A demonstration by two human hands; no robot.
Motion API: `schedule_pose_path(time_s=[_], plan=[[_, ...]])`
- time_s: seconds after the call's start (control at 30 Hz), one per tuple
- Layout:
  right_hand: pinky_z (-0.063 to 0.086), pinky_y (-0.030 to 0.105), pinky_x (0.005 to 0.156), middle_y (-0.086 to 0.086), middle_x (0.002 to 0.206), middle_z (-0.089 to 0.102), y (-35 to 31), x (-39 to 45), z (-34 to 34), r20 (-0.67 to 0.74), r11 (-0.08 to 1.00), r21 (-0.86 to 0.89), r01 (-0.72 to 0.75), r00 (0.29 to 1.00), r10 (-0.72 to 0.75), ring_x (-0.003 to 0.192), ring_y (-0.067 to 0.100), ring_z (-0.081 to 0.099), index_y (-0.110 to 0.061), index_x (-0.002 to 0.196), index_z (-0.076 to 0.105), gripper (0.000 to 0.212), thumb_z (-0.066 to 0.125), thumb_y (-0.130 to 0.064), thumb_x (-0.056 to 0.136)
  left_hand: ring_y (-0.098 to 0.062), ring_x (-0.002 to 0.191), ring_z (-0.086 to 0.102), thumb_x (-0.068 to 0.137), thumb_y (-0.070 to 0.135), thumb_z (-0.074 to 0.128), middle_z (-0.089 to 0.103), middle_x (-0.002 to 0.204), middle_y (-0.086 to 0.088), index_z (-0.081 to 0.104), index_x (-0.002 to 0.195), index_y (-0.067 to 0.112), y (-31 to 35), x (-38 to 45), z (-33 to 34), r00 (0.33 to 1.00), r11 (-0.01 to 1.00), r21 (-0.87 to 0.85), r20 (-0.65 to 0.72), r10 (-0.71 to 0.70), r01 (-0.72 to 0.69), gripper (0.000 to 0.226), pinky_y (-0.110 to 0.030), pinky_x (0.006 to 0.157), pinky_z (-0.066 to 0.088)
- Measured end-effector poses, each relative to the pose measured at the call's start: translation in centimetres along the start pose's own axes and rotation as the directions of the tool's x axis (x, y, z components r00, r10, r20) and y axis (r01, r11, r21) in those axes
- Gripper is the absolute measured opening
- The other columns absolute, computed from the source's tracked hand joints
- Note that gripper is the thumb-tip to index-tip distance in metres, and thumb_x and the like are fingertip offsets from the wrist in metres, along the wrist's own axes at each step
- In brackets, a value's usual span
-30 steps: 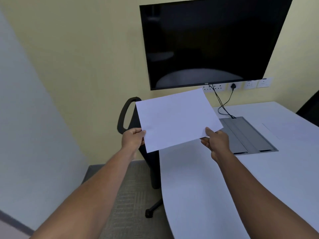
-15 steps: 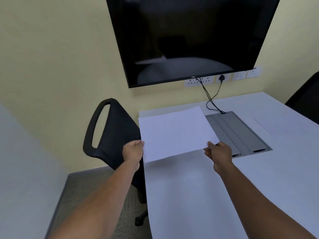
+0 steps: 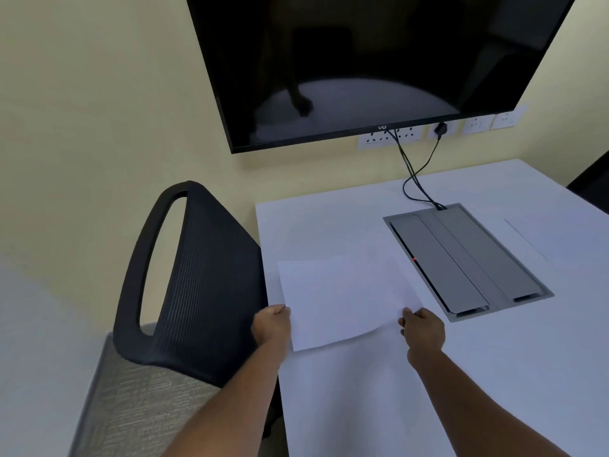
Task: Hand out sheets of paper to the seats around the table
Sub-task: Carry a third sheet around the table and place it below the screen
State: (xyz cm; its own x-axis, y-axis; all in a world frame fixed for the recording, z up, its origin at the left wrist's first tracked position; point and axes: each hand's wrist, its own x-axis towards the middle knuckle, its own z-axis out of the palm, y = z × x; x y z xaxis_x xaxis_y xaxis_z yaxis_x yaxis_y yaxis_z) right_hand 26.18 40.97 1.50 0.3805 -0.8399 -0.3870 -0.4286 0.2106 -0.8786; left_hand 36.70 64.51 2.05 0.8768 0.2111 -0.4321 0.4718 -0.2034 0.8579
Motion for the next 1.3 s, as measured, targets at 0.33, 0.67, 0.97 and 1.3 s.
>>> schedule_pose_path(time_s=[0.33, 0.67, 0.97, 1.3], plan=[[0.045, 0.032, 0.065, 0.007, 0.070, 0.071, 2.3, 4.3, 3.7, -0.019, 0.983, -0.179, -0.036, 0.999, 0.034, 0.068, 0.026, 0.065, -0.007, 0.063, 0.052, 0.032, 0.060, -0.017, 0.092, -0.016, 0.052, 0.053, 0.087, 0.012, 0.065, 0.057, 0.054, 0.003, 0.058, 0.053, 0.018, -3.2, 4.9, 2.8, 1.000, 0.954, 0.299, -0.019, 0.016, -0.010, 0.035, -0.021, 0.049, 0.042], [0.045, 0.029, 0.059, 0.008, 0.069, 0.072, 4.0, 5.5, 5.2, 0.008, 0.962, -0.271, -0.035, 0.999, 0.038, 0.066, 0.024, 0.069, -0.006, 0.067, 0.054, 0.027, 0.060, -0.016, 0.091, -0.006, 0.051, 0.046, 0.089, 0.016, 0.065, 0.051, 0.054, 0.012, 0.048, 0.050, 0.027, -4.4, 7.0, 4.0, 0.999, 0.883, 0.469, -0.040, 0.019, 0.002, 0.043, -0.022, 0.054, 0.042], [0.050, 0.034, 0.069, 0.007, 0.067, 0.072, 5.3, 6.6, 4.7, 0.031, 0.948, -0.317, -0.023, 0.999, 0.034, 0.073, 0.031, 0.067, -0.005, 0.069, 0.057, 0.020, 0.059, -0.017, 0.086, -0.002, 0.047, 0.043, 0.088, 0.017, 0.066, 0.049, 0.054, 0.016, 0.072, 0.068, 0.021, -5.3, 8.1, 4.8, 0.998, 0.884, 0.468, -0.061, 0.017, 0.014, 0.022, -0.016, 0.044, 0.031], [0.042, 0.029, 0.058, 0.012, 0.073, 0.070, 6.3, 7.5, 4.1, 0.044, 0.933, -0.359, 0.004, 0.999, 0.013, 0.073, 0.030, 0.064, -0.004, 0.077, 0.060, 0.014, 0.061, -0.017, 0.081, -0.011, 0.052, 0.053, 0.087, 0.017, 0.067, 0.065, 0.063, 0.004, 0.067, 0.062, 0.023, -6.0, 8.5, 5.0, 0.998, 0.881, 0.473, -0.048, 0.037, -0.010, 0.025, -0.020, 0.049, 0.040]])
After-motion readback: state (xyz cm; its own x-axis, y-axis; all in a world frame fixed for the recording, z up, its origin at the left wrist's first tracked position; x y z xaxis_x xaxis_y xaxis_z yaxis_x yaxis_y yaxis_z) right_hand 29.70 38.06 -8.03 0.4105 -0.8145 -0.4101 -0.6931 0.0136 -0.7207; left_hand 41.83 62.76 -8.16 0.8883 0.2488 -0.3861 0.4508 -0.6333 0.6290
